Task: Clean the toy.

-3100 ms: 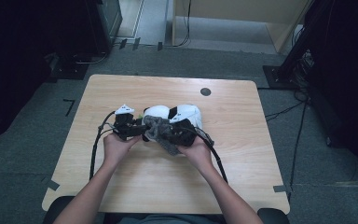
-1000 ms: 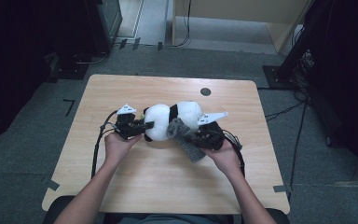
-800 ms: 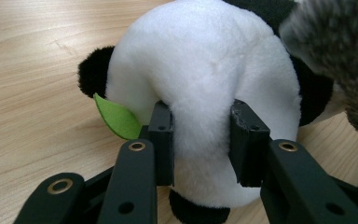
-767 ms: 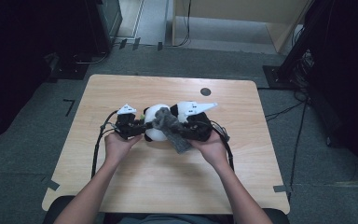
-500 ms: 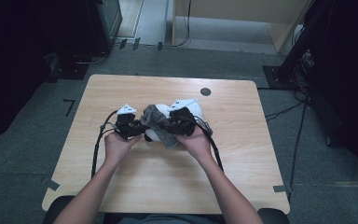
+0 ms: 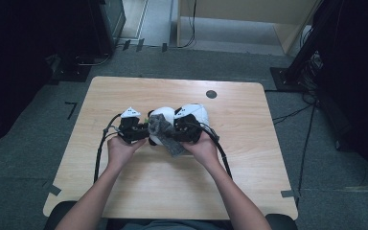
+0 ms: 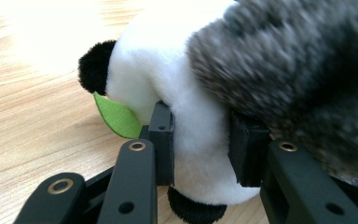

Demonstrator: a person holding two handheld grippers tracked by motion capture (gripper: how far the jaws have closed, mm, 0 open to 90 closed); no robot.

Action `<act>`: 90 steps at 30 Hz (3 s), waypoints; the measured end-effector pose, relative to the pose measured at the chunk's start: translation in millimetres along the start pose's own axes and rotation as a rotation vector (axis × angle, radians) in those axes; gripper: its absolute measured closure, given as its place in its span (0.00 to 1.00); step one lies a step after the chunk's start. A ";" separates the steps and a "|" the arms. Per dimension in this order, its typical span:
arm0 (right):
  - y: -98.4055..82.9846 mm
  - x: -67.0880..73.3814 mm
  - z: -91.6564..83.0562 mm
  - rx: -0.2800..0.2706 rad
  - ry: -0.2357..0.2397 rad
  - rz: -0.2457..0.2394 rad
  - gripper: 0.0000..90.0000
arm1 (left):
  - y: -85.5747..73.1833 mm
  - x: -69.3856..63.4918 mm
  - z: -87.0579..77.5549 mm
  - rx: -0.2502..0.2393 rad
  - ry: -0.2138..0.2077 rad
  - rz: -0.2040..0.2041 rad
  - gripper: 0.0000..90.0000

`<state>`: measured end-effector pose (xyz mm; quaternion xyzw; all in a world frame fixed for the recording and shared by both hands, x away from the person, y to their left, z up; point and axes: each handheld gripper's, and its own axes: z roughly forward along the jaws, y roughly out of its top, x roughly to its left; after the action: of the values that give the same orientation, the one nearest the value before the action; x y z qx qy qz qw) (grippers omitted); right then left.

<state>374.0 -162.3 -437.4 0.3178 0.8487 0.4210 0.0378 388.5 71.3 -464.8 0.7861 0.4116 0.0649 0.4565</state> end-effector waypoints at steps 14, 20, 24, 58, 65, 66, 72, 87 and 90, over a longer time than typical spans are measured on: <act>-33.1 -9.6 -20.7 0.043 -0.003 -0.004 0.87 | 0.0 -0.4 0.3 -0.004 -0.007 -0.003 0.74; -42.6 -13.4 -30.5 0.043 -0.015 -0.017 0.87 | 0.1 -0.6 0.4 -0.006 -0.007 -0.003 0.74; -50.3 -15.9 -37.1 0.044 -0.023 -0.014 0.87 | 0.2 -0.9 0.4 -0.005 -0.007 -0.002 0.74; -77.9 -53.3 -113.8 -0.083 -0.222 0.130 0.86 | 0.1 -1.4 1.1 -0.004 -0.007 -0.002 0.74; -60.6 -60.5 -122.9 -0.142 -0.306 0.149 0.87 | -0.3 -1.0 1.2 -0.008 -0.013 -0.007 0.74; -56.2 -61.4 -123.1 -0.149 -0.315 0.146 0.87 | -0.3 -0.9 1.2 -0.009 -0.016 -0.011 0.74; -27.9 -62.2 -124.1 -0.213 -0.351 0.155 0.87 | 0.1 -1.8 0.6 -0.009 -0.017 -0.012 0.74; -13.3 -64.6 -85.6 -0.150 -0.317 0.122 0.87 | 0.9 5.2 -0.3 -0.022 -0.045 -0.005 0.51; -13.7 -66.8 -85.1 -0.153 -0.308 0.116 0.87 | 3.2 11.3 -1.7 -0.015 -0.059 -0.002 0.42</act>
<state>391.9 -265.3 -406.4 0.4233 0.7787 0.4320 0.1668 397.0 79.7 -464.4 0.7839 0.3981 0.0445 0.4743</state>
